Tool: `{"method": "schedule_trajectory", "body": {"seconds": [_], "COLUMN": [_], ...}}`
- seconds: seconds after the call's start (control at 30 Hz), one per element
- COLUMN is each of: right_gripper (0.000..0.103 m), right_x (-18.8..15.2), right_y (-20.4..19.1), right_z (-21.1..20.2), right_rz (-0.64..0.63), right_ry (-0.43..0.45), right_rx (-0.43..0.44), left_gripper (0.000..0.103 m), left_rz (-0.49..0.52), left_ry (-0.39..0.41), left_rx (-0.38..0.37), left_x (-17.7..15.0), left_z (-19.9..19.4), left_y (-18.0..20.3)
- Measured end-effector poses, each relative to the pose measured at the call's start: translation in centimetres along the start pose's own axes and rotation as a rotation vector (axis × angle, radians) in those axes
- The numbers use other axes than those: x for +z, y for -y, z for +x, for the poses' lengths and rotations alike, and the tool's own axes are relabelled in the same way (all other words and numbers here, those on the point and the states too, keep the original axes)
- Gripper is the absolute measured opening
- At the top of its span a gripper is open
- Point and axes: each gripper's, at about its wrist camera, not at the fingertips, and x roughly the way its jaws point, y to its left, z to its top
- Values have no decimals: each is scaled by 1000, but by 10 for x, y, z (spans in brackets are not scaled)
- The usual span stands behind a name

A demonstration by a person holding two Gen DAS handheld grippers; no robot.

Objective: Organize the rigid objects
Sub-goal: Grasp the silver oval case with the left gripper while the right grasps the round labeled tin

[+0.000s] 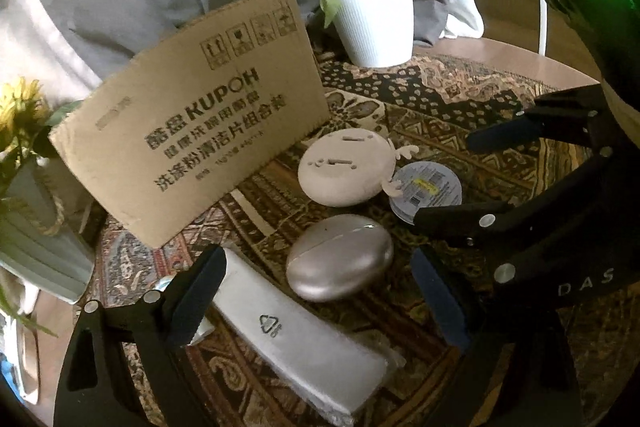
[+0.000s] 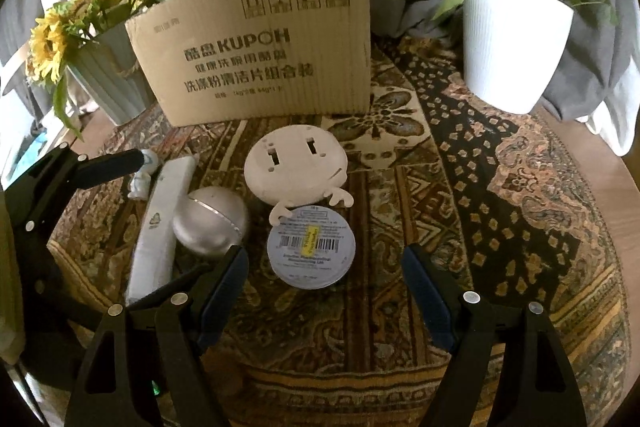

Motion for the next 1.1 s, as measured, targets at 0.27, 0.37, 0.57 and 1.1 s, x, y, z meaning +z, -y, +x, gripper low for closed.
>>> {"method": "schedule_trajectory", "body": {"seconds": [0.27, 0.37, 0.57, 1.1], "right_gripper": [80, 80, 76, 53], "right_x": [4, 5, 5, 4], "right_y": [0, 0, 1, 5], "right_z": [11, 16, 24, 17], "right_rz": [-23, -25, -27, -12], "right_ry": [-19, -26, -40, -32], "right_rx": [13, 13, 17, 30], "left_gripper": [87, 81, 72, 62], "left_rz": [9, 6, -4, -83], "left_ry": [-38, -54, -58, -73], "left_rx": [-55, -68, -87, -78], "left_x": [1, 2, 4, 1], "left_z": [19, 25, 29, 18], "left_y": [0, -1, -4, -2]}}
